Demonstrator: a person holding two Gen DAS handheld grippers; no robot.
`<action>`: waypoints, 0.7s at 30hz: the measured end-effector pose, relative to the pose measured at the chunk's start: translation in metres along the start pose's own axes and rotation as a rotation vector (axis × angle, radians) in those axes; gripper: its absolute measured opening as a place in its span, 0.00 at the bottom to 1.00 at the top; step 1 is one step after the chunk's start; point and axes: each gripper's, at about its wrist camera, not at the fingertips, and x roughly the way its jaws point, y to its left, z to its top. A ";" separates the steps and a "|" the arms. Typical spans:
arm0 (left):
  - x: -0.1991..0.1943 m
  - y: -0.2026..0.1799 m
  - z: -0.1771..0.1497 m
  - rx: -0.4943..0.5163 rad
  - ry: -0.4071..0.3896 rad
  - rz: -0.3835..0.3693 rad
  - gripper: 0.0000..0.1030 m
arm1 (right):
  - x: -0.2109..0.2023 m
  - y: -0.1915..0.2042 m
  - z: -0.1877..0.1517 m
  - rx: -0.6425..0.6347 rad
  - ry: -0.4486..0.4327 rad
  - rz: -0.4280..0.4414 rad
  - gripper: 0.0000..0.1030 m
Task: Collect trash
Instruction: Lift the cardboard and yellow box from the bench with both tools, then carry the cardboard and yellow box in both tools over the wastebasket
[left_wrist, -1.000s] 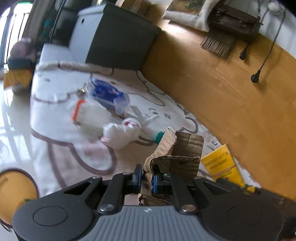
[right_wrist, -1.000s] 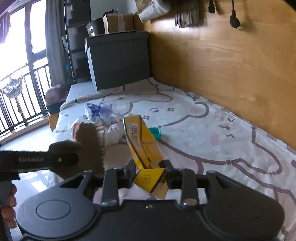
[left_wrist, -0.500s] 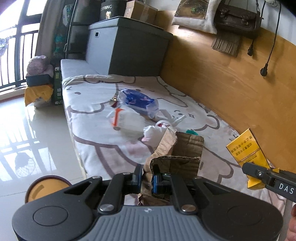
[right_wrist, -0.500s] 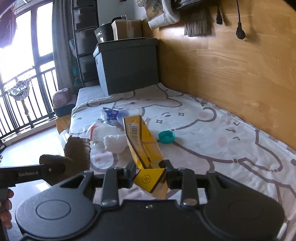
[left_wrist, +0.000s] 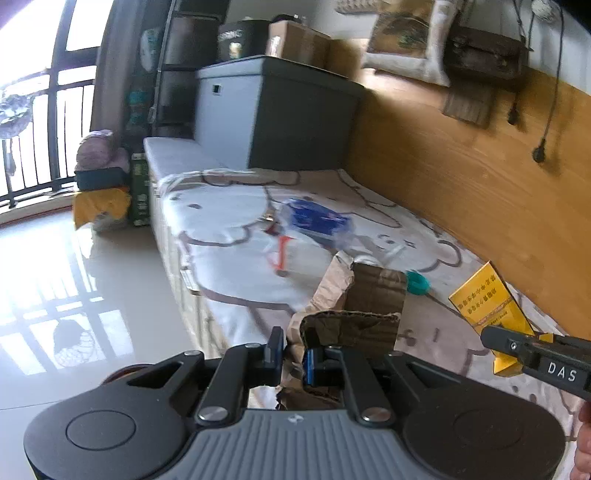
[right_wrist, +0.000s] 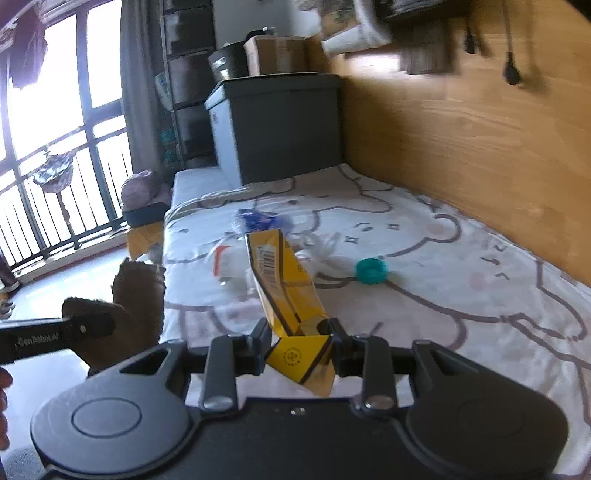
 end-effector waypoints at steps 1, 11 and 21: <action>-0.002 0.005 0.000 -0.002 -0.002 0.010 0.12 | 0.001 0.005 0.000 -0.005 0.002 0.005 0.32; -0.020 0.073 -0.007 -0.075 -0.001 0.110 0.12 | 0.025 0.067 -0.003 -0.059 0.034 0.088 0.33; -0.026 0.141 -0.022 -0.187 0.003 0.192 0.12 | 0.053 0.141 -0.008 -0.203 0.091 0.162 0.33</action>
